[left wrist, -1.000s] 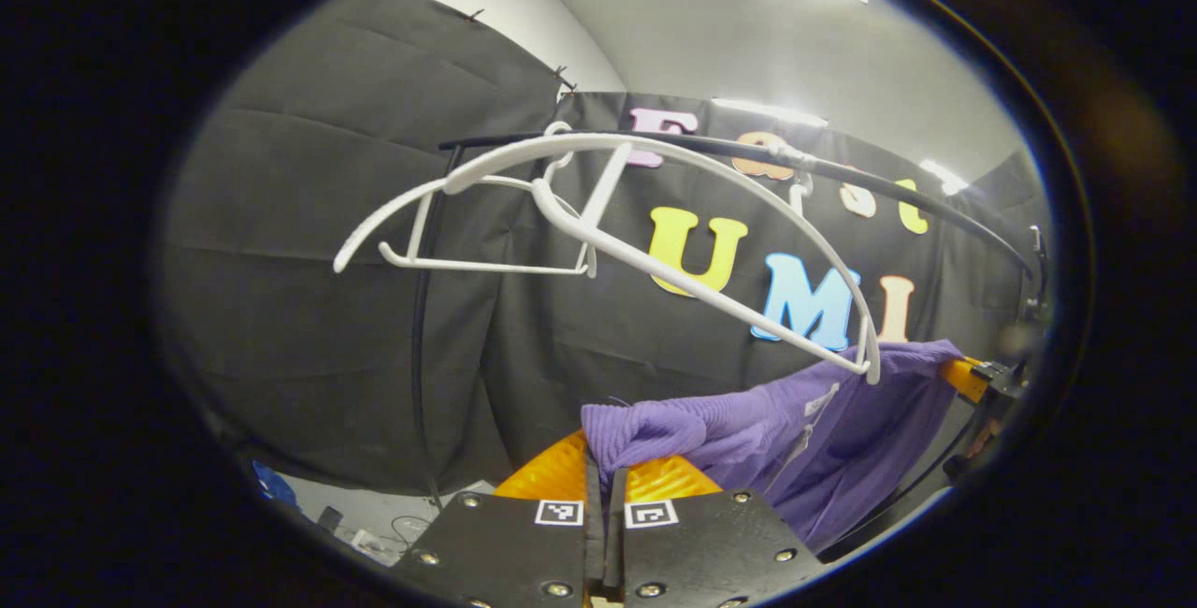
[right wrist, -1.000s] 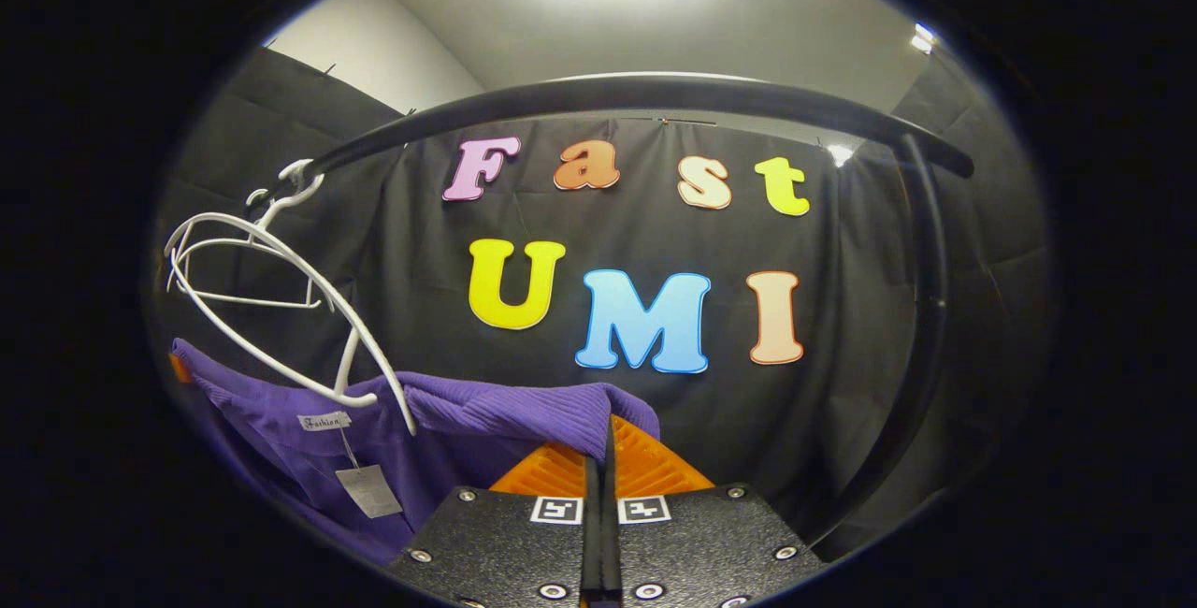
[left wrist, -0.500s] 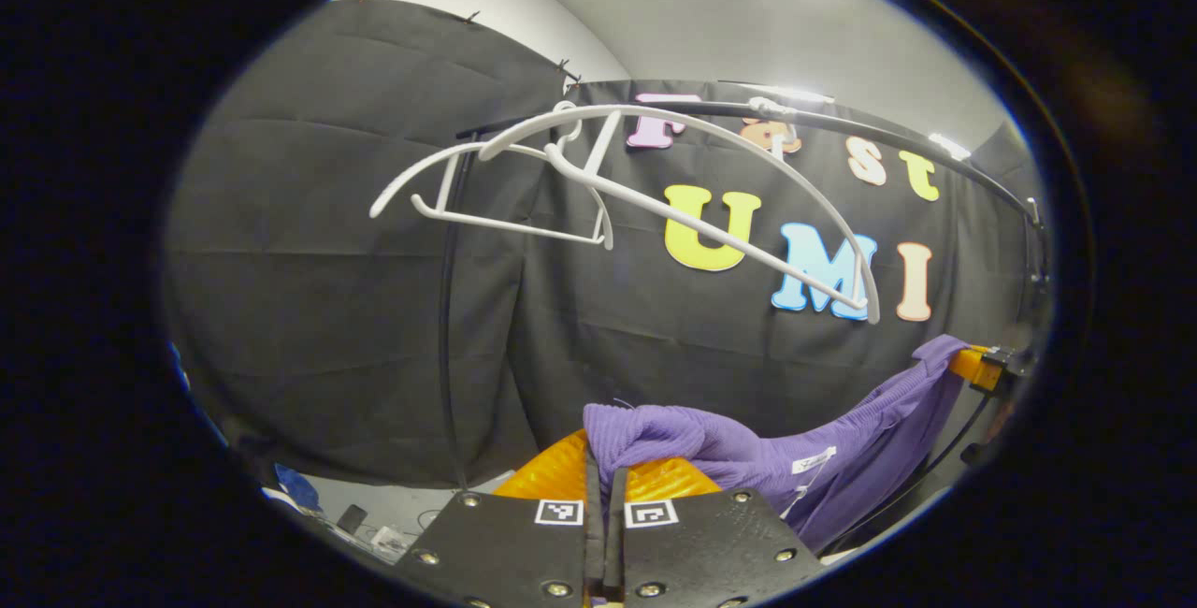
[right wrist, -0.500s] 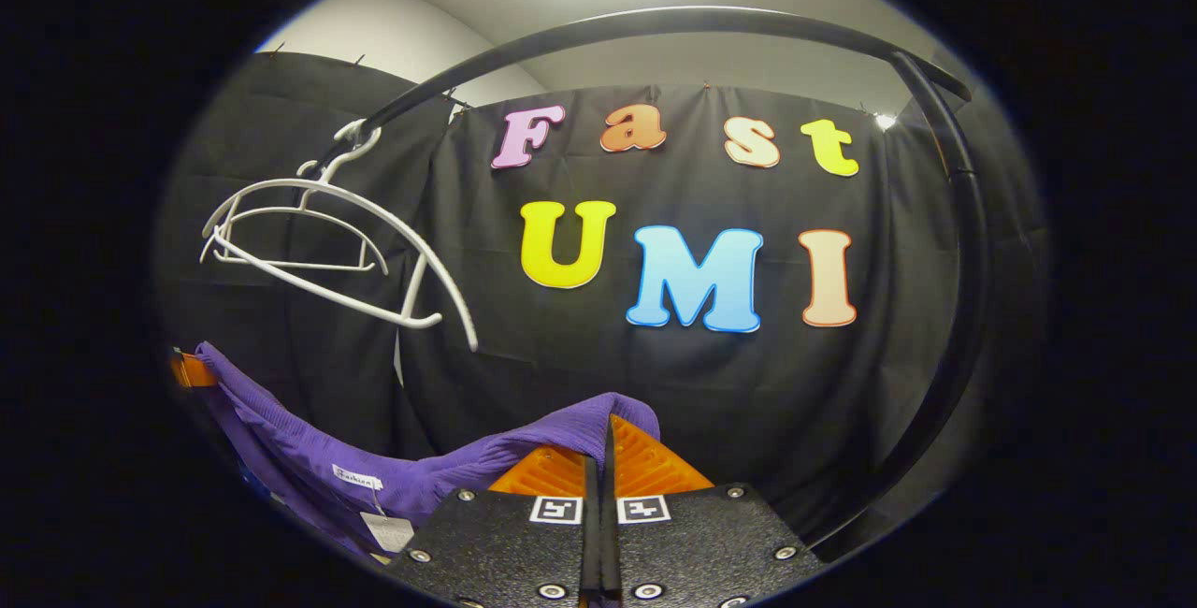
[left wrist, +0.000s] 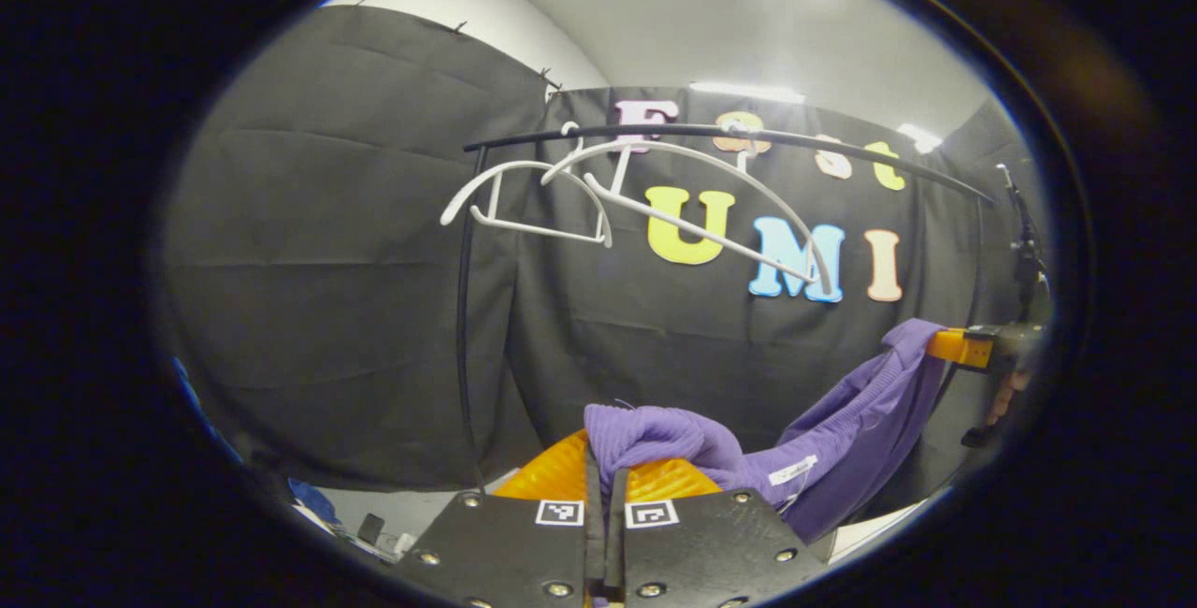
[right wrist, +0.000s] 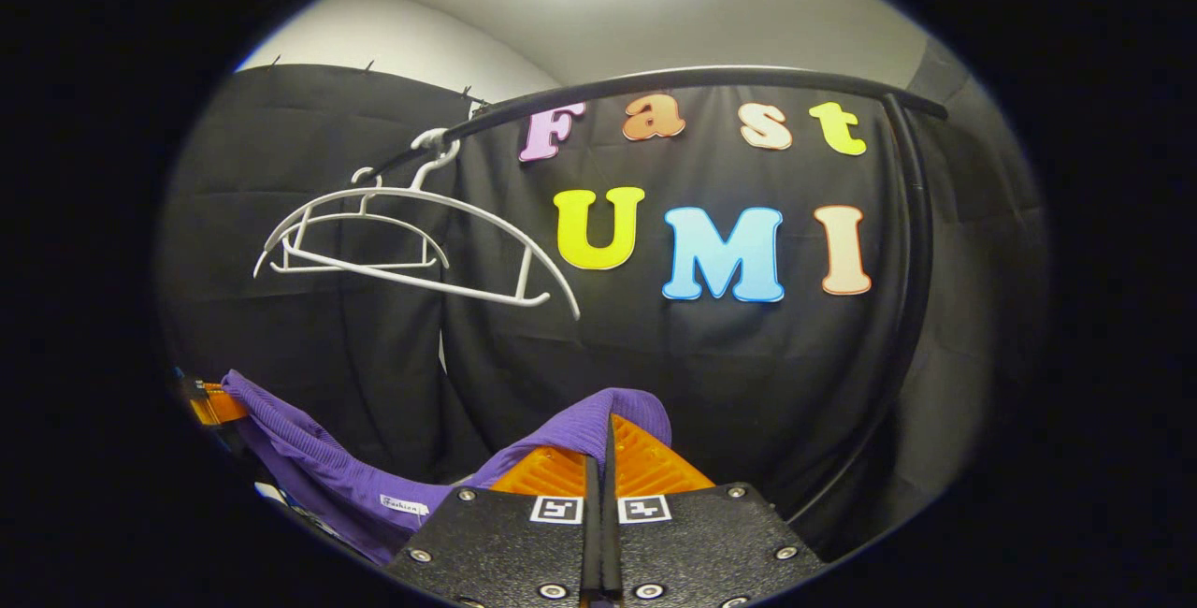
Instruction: Grasp the clothes on the hanger with both hands and then place them into the laundry hamper below.
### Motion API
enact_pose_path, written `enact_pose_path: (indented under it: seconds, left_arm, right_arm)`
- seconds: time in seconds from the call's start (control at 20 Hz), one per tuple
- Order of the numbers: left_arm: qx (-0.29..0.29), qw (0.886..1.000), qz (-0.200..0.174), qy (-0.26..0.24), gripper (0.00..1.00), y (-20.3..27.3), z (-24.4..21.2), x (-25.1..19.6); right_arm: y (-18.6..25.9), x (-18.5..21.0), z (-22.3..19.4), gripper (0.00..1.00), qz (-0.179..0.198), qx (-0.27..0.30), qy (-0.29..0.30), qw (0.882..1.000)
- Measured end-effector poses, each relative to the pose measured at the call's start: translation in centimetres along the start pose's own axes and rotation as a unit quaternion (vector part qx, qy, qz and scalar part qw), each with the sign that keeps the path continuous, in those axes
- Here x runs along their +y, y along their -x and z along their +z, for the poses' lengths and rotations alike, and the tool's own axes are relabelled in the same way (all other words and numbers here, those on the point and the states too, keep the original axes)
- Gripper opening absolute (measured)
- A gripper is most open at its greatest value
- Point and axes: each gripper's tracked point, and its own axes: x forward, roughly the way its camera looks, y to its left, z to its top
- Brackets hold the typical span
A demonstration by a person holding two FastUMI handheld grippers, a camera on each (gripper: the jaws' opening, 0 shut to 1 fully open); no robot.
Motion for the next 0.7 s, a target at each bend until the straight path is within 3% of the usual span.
enact_pose_path:
  seconds: [0.1,0.15,0.35,0.65,0.7]
  left_arm:
    - [0.003,1.000,-0.019,-0.003,0.05,1.4,0.0,0.6]
    - [0.006,0.999,-0.030,-0.006,0.01,2.0,-0.3,0.8]
    - [0.032,0.996,-0.088,-0.009,0.01,4.1,-2.5,1.6]
    - [0.096,0.985,-0.144,-0.007,0.01,5.3,-9.0,2.1]
    - [0.106,0.983,-0.150,-0.014,0.05,5.5,-10.2,2.0]
  right_arm:
    - [2.4,1.7,-0.7,0.00,-0.016,0.010,-0.003,1.000]
    - [3.6,2.5,-1.1,0.00,-0.022,0.017,-0.004,1.000]
    - [8.0,6.0,-3.3,0.00,-0.048,0.038,-0.027,0.998]
    - [11.3,10.9,-10.9,0.00,-0.046,0.116,-0.078,0.989]
    - [11.5,11.5,-12.5,0.00,-0.046,0.135,-0.089,0.986]
